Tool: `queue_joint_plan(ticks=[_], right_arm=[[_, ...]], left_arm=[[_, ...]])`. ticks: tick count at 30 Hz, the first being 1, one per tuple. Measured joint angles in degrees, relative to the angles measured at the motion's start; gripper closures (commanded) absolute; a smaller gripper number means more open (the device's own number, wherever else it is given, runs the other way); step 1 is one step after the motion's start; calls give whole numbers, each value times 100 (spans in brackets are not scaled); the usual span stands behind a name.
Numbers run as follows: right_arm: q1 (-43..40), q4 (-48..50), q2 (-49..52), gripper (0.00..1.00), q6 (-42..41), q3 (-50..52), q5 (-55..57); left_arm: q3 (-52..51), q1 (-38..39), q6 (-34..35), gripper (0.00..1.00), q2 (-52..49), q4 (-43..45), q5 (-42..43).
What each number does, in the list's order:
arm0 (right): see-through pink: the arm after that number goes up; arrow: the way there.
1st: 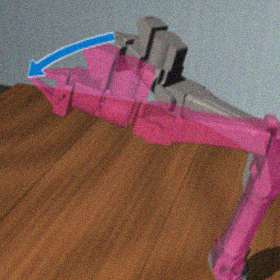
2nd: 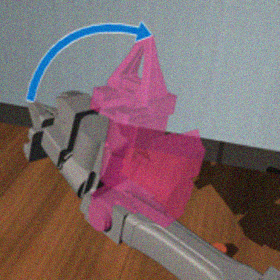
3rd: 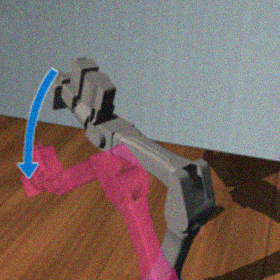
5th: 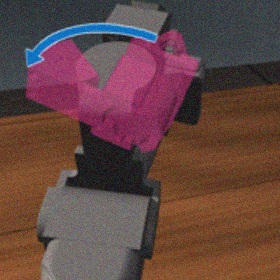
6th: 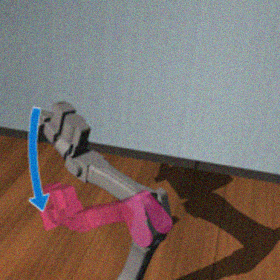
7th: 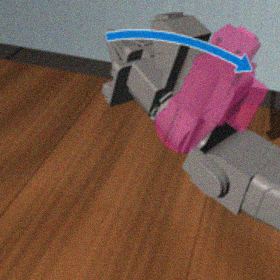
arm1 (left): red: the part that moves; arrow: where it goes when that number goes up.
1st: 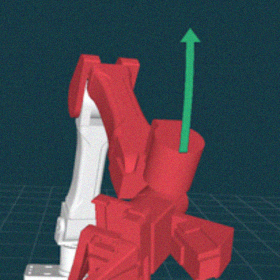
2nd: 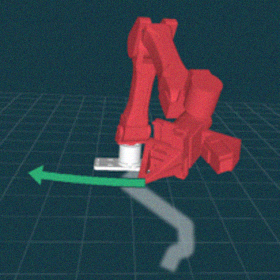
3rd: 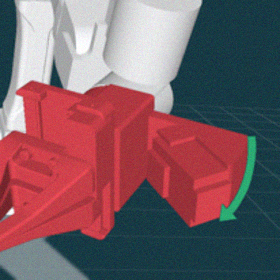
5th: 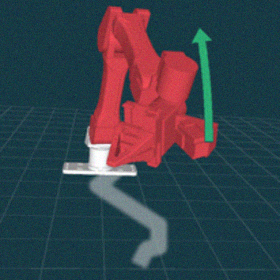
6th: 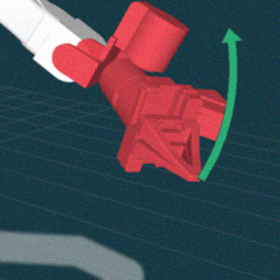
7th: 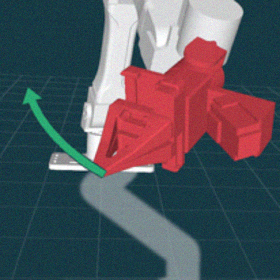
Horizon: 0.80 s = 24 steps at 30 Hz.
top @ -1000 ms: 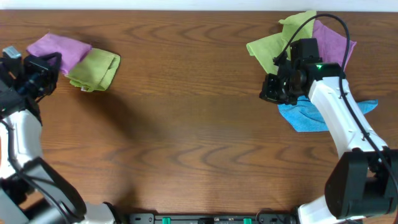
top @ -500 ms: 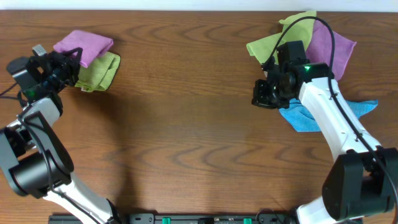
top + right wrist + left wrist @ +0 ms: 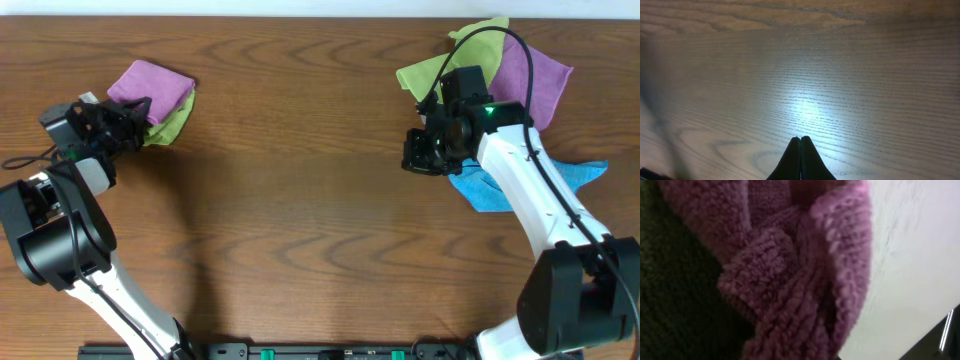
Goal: Fold the cloth
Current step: 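Carry the folded purple cloth with the left gripper onto the green cloth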
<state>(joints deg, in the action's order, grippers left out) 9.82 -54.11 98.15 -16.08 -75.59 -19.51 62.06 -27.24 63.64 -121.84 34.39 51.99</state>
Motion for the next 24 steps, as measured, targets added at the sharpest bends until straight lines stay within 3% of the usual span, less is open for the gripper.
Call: queue_joint_plan(ticks=[3, 4, 10, 16, 24], right_arm=[[48, 2, 0, 98, 0, 0, 0], [68, 4, 0, 98, 2, 0, 0], [190, -4, 0, 98, 0, 0, 0], [254, -26, 0, 98, 0, 0, 2], [269, -55, 0, 98, 2, 0, 0]], left_arm=[[2, -4, -33, 7, 0, 2, 175], [2, -9, -48, 4, 0, 0, 275], [20, -138, -164, 4, 11, -610, 691], [22, -365, -719, 4, 496, -1550, 782], [72, -415, -2249, 4, 2061, -4658, 17]])
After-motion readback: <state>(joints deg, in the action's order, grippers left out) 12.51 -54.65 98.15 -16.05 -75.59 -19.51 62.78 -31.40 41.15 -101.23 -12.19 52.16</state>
